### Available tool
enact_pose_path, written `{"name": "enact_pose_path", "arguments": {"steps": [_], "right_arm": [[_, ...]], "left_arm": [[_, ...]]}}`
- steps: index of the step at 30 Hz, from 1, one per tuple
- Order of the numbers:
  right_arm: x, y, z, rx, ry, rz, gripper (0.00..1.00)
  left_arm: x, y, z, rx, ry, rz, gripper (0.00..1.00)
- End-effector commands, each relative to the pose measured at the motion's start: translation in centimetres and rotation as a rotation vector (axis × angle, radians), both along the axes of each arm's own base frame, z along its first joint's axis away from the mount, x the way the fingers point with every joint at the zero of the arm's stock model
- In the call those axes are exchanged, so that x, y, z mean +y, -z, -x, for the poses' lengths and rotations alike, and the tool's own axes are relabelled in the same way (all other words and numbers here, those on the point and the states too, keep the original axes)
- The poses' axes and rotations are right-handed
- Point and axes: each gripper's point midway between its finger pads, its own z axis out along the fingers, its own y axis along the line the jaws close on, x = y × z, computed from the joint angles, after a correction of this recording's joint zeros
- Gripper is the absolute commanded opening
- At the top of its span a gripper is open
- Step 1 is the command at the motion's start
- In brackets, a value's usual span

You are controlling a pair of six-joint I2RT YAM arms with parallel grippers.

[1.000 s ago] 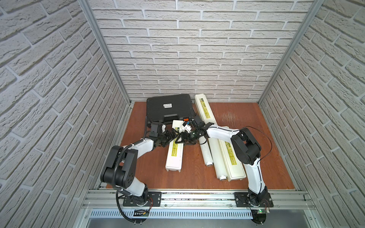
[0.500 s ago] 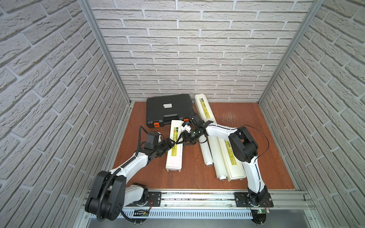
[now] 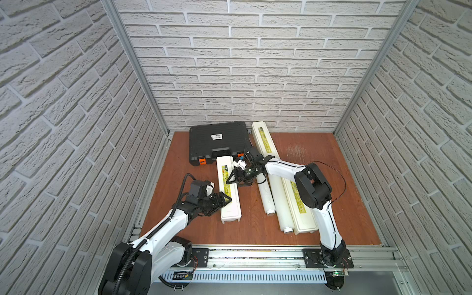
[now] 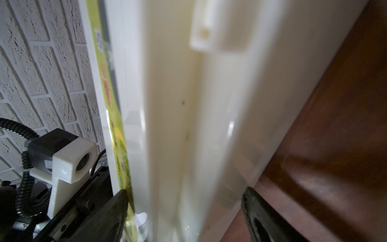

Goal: Put plastic wrap rolls into dispensers
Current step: Close the lid on the plastic wrap cutting box.

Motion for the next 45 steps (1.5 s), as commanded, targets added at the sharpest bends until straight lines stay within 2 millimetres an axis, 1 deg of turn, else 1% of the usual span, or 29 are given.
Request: {"name": "enact_pose_path", "arguments": {"steps": [1, 4, 7, 11, 14, 16, 18, 21, 24, 28, 31, 34, 35, 37, 39, 42, 45], "right_arm": [[0.1, 5.3, 1.4, 0.023, 0.013, 0.138, 0.85], [0.0, 5.6, 1.7, 0.035, 0.028, 0.145, 0.85], [0.0, 5.8, 2.2, 0.043, 0.037, 0.151, 0.85], [-0.2, 6.2, 2.7, 0.059, 0.042, 0.164, 0.85], [-0.1, 6.1, 3.1, 0.064, 0.034, 0.166, 0.85], [-0.2, 5.3, 3.3, 0.044, 0.021, 0.156, 0.85], [-0.3, 3.8, 3.5, 0.008, -0.009, 0.136, 0.86], [-1.1, 2.2, 5.0, -0.003, -0.079, 0.14, 0.86], [-2.2, 1.8, 7.2, 0.031, -0.129, 0.137, 0.85], [-3.5, 1.8, 10.7, 0.109, -0.191, 0.125, 0.81], [-3.8, 1.7, 13.3, 0.166, -0.242, 0.106, 0.8], [-4.0, 2.6, 15.5, 0.221, -0.286, 0.12, 0.78], [-4.1, 3.1, 16.0, 0.239, -0.294, 0.133, 0.77], [-3.9, 3.8, 16.7, 0.256, -0.305, 0.153, 0.75], [-3.7, 4.3, 16.9, 0.26, -0.295, 0.166, 0.75], [-3.7, 5.0, 16.9, 0.264, -0.272, 0.179, 0.74], [-3.9, 5.3, 16.8, 0.247, -0.264, 0.195, 0.74]], "left_arm": [[1.3, 5.3, 6.3, 0.29, 0.031, -0.096, 0.78], [2.7, 7.9, 8.3, 0.39, -0.008, -0.16, 0.7], [3.4, 9.3, 9.9, 0.446, -0.021, -0.187, 0.66], [4.3, 9.9, 10.8, 0.474, -0.026, -0.251, 0.63], [4.9, 10.5, 11.4, 0.509, -0.028, -0.292, 0.6], [4.9, 10.7, 11.5, 0.521, -0.026, -0.3, 0.59], [4.9, 10.6, 11.4, 0.523, -0.024, -0.304, 0.59], [4.9, 10.4, 11.2, 0.52, -0.026, -0.307, 0.58], [4.8, 10.2, 11.0, 0.512, -0.032, -0.302, 0.58], [4.9, 10.1, 11.2, 0.51, -0.037, -0.303, 0.58], [4.7, 10.2, 11.4, 0.52, -0.046, -0.28, 0.58], [4.3, 10.7, 11.7, 0.543, -0.068, -0.242, 0.59], [4.3, 10.8, 11.8, 0.548, -0.068, -0.235, 0.56], [4.6, 11.3, 12.4, 0.578, -0.069, -0.25, 0.51], [4.6, 11.5, 12.6, 0.59, -0.063, -0.258, 0.47], [4.6, 11.5, 12.8, 0.603, -0.046, -0.281, 0.46], [4.5, 11.1, 12.3, 0.592, -0.04, -0.3, 0.45]]}}
